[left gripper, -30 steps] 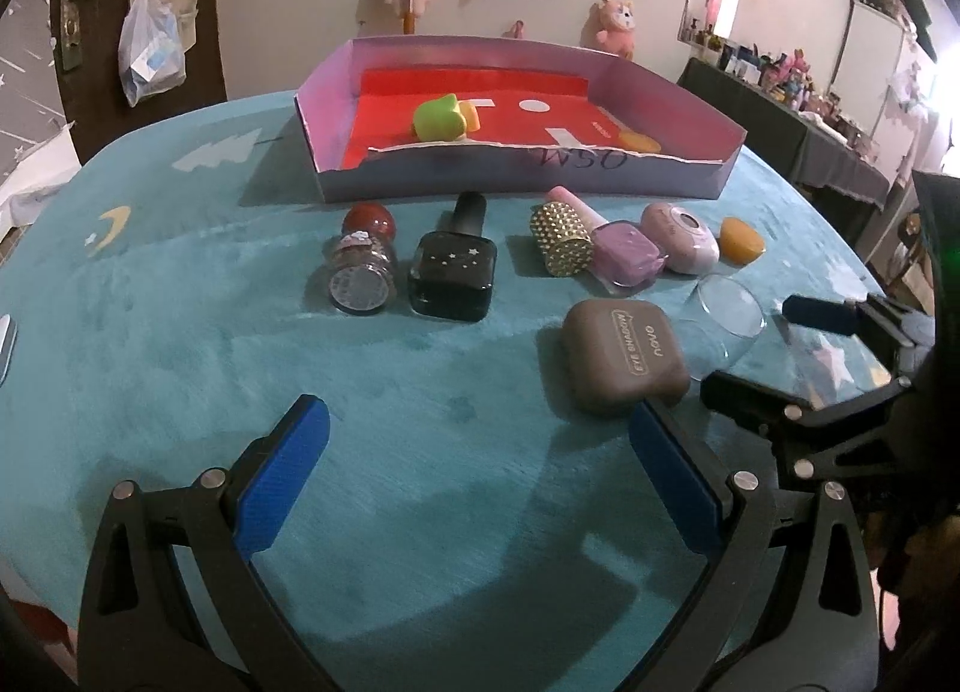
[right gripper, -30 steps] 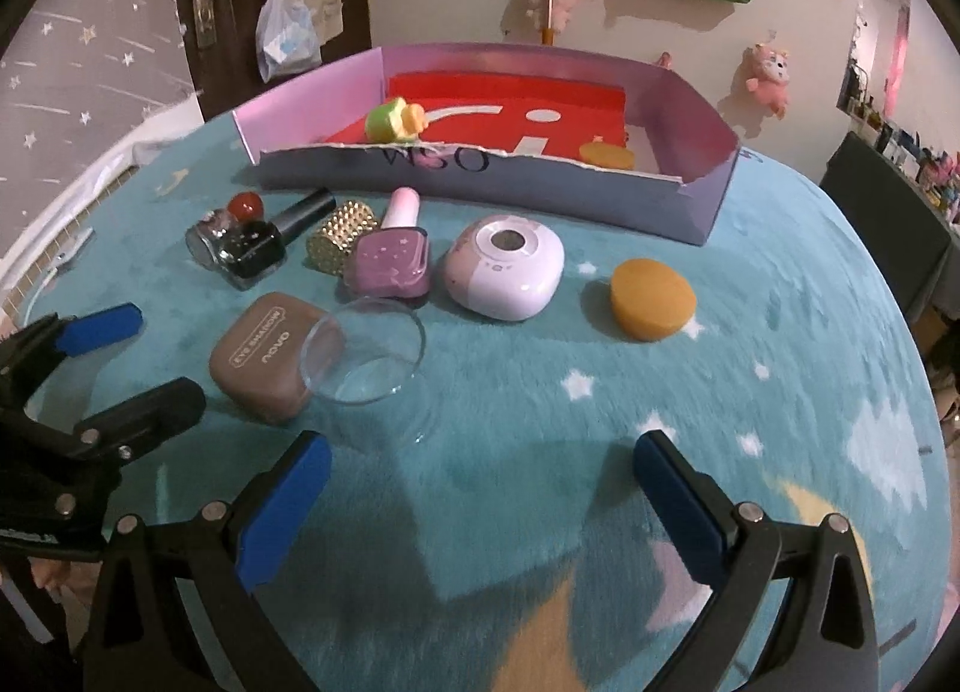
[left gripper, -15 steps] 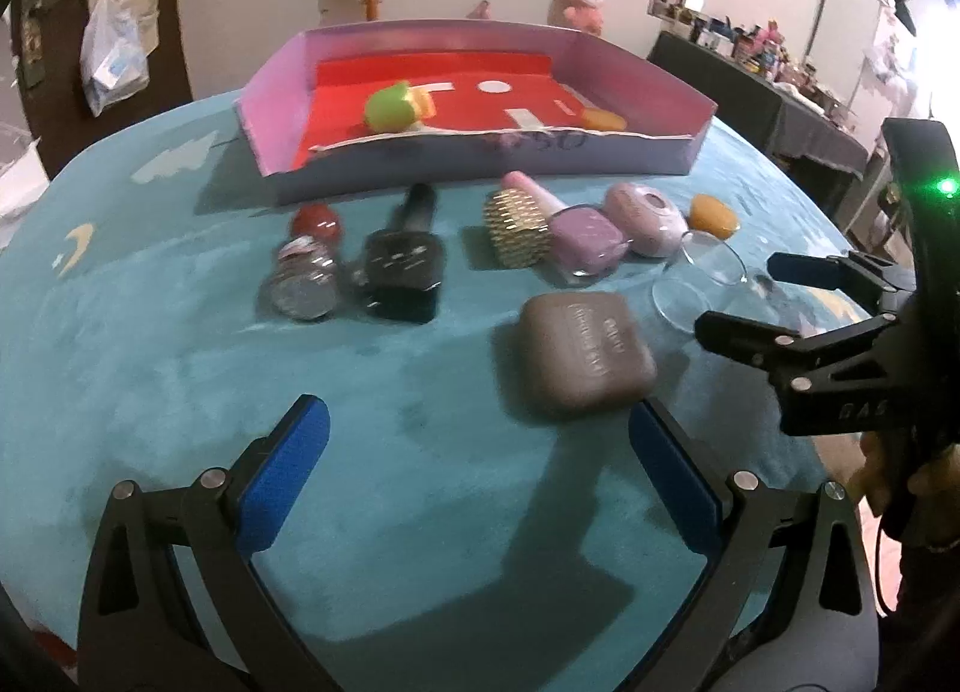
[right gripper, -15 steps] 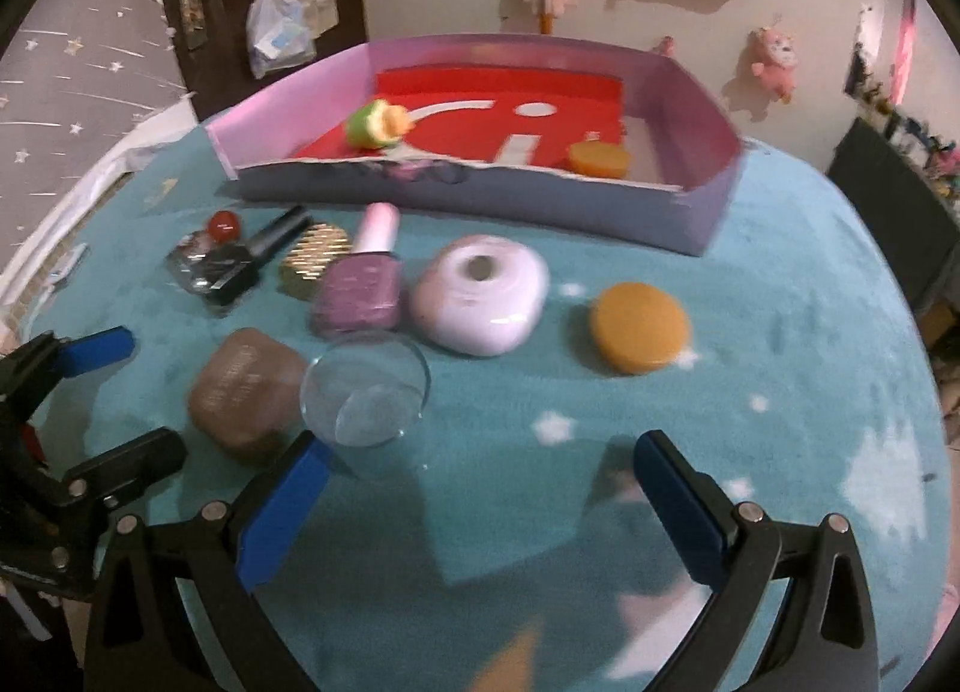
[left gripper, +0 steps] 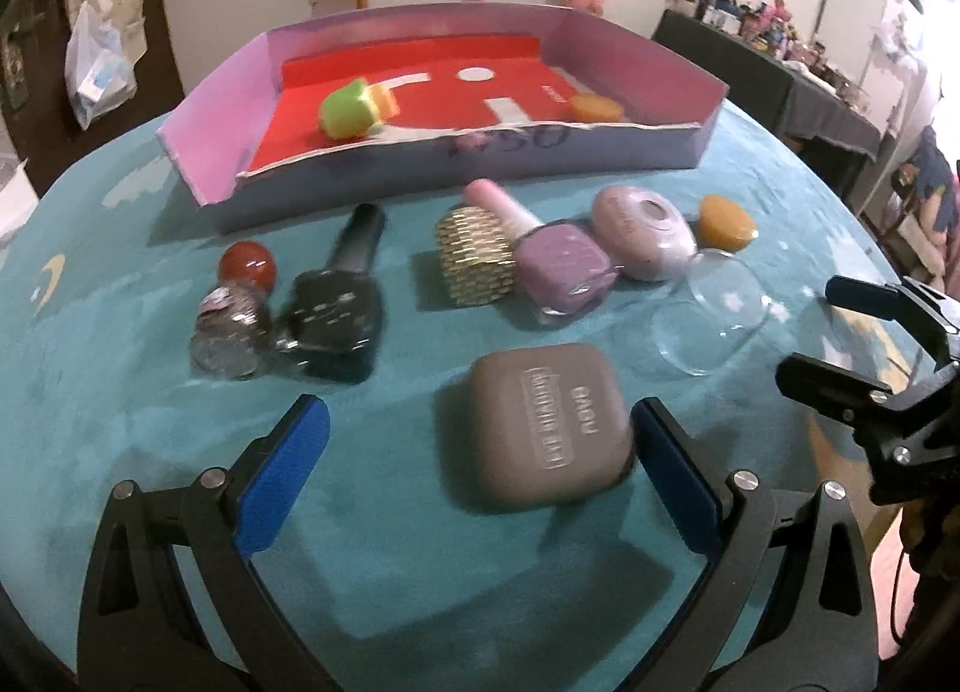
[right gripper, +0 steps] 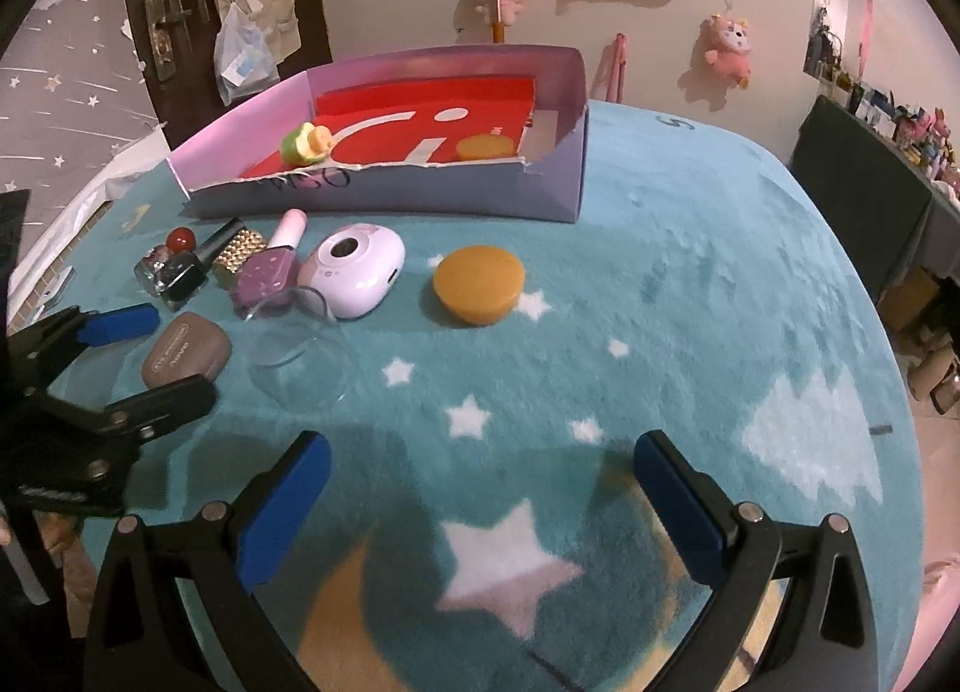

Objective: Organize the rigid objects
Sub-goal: 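Grasp the brown eye shadow case with the left tool while the right grasps the clear cup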

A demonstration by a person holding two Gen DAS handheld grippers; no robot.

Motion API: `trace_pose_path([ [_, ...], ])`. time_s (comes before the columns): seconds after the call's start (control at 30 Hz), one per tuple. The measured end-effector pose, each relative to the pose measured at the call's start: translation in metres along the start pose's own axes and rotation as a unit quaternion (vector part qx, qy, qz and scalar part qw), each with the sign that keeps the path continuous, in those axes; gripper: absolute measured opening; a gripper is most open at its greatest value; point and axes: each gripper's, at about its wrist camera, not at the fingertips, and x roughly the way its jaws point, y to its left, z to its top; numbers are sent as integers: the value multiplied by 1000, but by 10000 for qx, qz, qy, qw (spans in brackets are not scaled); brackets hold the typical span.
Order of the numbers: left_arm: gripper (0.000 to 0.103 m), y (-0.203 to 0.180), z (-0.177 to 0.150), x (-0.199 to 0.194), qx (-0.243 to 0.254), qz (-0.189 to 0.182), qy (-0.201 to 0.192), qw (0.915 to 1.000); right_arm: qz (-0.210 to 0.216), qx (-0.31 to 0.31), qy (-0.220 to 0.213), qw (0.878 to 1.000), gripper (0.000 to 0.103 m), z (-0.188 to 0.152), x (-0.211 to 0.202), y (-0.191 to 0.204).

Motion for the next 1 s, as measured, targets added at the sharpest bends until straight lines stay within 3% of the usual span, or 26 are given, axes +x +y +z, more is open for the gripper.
trace_pose_path([
  [0.17,102,16,-5,-8,-3,38,-11,10000,221,-228,71,9995,103,5,4,16],
  [0.43,99,10,2,-8,225,-188,-139,9995,248,-803,74,9964,103,22,15,47],
  [0.53,98,8,4,-6,348,-247,-175,9989,283,-860,30,9959,98,27,16,50],
  [0.63,87,2,5,-3,543,-251,-144,9981,420,-792,84,9959,91,31,20,48],
  [0.73,84,-1,5,1,658,-239,-77,9975,509,-798,113,9954,80,32,25,50],
  [1.0,49,-1,8,0,632,-449,-142,9969,531,-1064,34,9929,54,28,26,64],
])
